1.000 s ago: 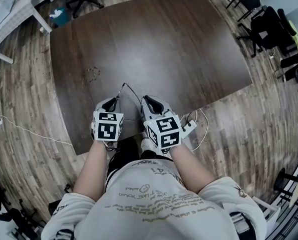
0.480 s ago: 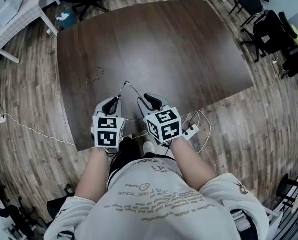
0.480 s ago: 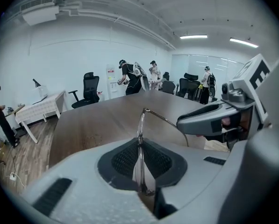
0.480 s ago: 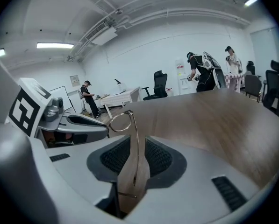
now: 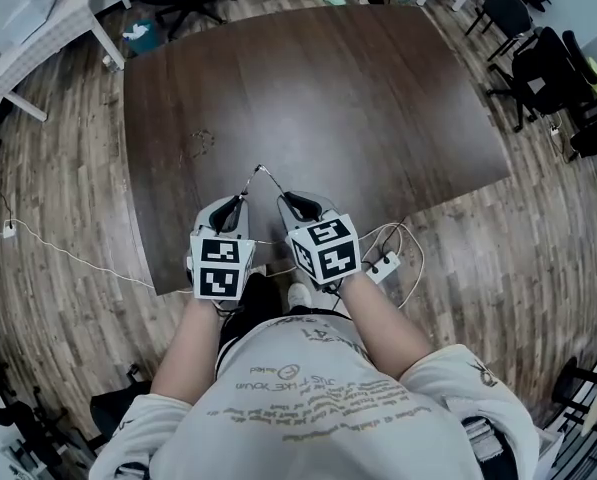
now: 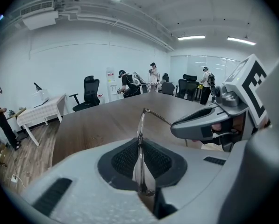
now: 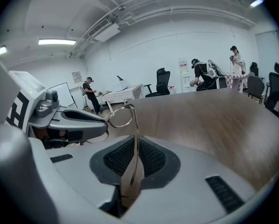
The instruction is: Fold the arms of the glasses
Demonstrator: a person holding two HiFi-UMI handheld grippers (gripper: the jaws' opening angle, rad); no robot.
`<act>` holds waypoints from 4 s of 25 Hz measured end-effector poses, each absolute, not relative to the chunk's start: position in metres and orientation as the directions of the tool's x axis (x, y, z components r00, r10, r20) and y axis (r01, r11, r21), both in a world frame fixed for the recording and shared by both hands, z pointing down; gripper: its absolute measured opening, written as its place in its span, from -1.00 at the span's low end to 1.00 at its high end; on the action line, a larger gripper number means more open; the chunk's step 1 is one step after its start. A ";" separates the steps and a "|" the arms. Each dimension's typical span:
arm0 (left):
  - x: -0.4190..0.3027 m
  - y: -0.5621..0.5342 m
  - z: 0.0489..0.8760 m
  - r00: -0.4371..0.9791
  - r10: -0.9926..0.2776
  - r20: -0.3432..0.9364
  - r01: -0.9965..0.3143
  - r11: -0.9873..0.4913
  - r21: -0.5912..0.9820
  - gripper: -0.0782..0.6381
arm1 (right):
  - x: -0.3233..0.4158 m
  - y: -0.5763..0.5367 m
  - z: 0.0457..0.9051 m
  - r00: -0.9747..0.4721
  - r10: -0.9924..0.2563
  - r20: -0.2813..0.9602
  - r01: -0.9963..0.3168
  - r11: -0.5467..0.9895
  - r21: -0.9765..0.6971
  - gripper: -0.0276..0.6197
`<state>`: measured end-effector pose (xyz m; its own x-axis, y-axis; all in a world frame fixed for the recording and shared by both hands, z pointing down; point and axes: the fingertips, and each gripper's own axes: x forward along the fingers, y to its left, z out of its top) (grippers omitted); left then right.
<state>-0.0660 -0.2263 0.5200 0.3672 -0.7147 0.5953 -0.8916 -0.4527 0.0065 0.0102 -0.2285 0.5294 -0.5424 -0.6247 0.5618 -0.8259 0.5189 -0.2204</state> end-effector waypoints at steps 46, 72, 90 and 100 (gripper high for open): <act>-0.075 -0.204 0.508 0.375 -0.762 0.528 -0.905 -0.423 0.032 -0.67 | -0.054 -0.199 0.514 -0.830 -0.400 0.389 -0.521 0.305 -0.797 -0.82; -0.112 -0.230 0.502 0.217 -0.829 0.515 -0.974 -0.215 0.065 -0.67 | 0.023 -0.175 0.493 -0.753 -0.554 0.355 -0.624 0.429 -0.653 -0.52; -0.078 -0.224 0.493 0.255 -0.825 0.504 -0.966 -0.244 0.088 -0.67 | 0.045 -0.162 0.545 -0.704 -0.534 0.468 -0.684 0.335 -0.648 -0.76; -0.078 -0.212 0.492 0.269 -0.822 0.502 -0.961 -0.265 0.080 -0.67 | 0.041 -0.166 0.543 -0.699 -0.557 0.449 -0.680 0.320 -0.660 -0.79</act>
<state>-0.0778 -0.2121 0.4919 0.2687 -0.8222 0.5019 -0.9609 -0.2652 0.0800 0.0406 -0.1658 0.5430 -0.6988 -0.5565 0.4494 -0.6796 0.3204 -0.6599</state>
